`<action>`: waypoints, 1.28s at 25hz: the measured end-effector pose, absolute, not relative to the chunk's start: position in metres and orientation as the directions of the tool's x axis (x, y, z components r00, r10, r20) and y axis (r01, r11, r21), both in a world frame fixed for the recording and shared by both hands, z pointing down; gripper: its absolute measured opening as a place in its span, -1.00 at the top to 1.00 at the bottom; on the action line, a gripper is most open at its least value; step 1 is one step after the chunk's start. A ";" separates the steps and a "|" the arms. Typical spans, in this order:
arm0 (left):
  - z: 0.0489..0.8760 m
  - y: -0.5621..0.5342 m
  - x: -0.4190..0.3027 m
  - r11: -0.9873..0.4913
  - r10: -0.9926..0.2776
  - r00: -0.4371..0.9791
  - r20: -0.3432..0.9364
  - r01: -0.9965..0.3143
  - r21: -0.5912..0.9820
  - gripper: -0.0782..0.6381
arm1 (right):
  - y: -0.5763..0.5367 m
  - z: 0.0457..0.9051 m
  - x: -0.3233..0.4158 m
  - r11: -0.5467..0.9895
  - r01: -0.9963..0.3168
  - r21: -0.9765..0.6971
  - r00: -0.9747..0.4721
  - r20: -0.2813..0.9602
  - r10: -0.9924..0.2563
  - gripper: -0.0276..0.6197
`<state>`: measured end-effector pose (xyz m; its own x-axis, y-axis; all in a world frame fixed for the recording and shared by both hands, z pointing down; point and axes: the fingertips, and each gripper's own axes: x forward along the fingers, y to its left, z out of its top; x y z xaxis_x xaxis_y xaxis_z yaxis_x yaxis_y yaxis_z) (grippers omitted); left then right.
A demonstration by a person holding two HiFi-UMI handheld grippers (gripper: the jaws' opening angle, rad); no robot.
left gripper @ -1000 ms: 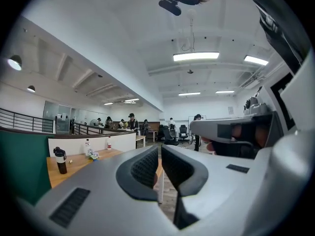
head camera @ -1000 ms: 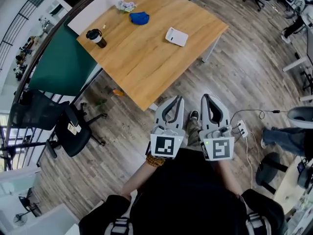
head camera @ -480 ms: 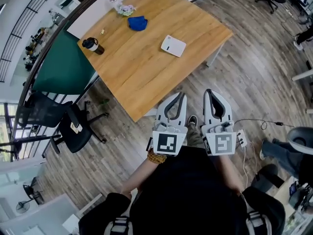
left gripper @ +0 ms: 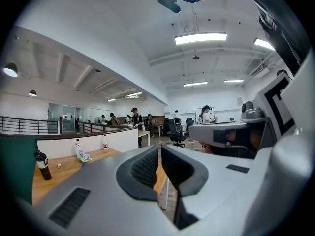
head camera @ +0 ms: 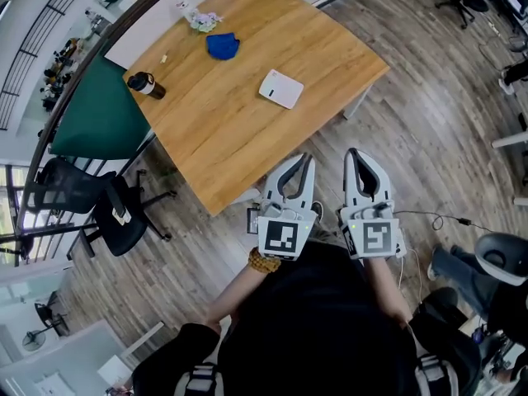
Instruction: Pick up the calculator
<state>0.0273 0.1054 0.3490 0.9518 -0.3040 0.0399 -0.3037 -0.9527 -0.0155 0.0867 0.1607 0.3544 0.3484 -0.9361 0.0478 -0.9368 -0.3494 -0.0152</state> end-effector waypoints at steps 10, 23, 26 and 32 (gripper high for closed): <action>0.384 0.062 0.077 -0.942 -0.331 0.940 0.081 -0.335 0.035 0.67 | 0.115 0.370 0.135 -0.290 -0.955 0.061 0.295 0.087 -0.952 0.89; 0.412 -0.060 0.133 -0.875 -0.469 0.879 0.083 -0.476 0.088 0.67 | -0.003 0.365 0.206 0.006 -0.987 0.162 0.019 0.149 -0.989 0.89; 0.427 -0.082 0.137 -0.855 -0.497 0.860 0.116 -0.508 0.102 0.67 | -0.029 0.377 0.211 0.093 -0.986 0.141 -0.062 0.209 -0.976 0.81; 0.456 -0.132 0.141 -0.812 -0.550 0.817 0.174 -0.571 0.117 0.66 | -0.077 0.400 0.221 0.200 -0.971 0.131 -0.152 0.307 -0.940 0.70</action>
<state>0.1406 -0.1317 0.4565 0.8172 -0.5495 0.1738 -0.5712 -0.8125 0.1166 0.2208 -0.0773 0.3998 -0.1521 -0.9395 0.3069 -0.9710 0.1999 0.1308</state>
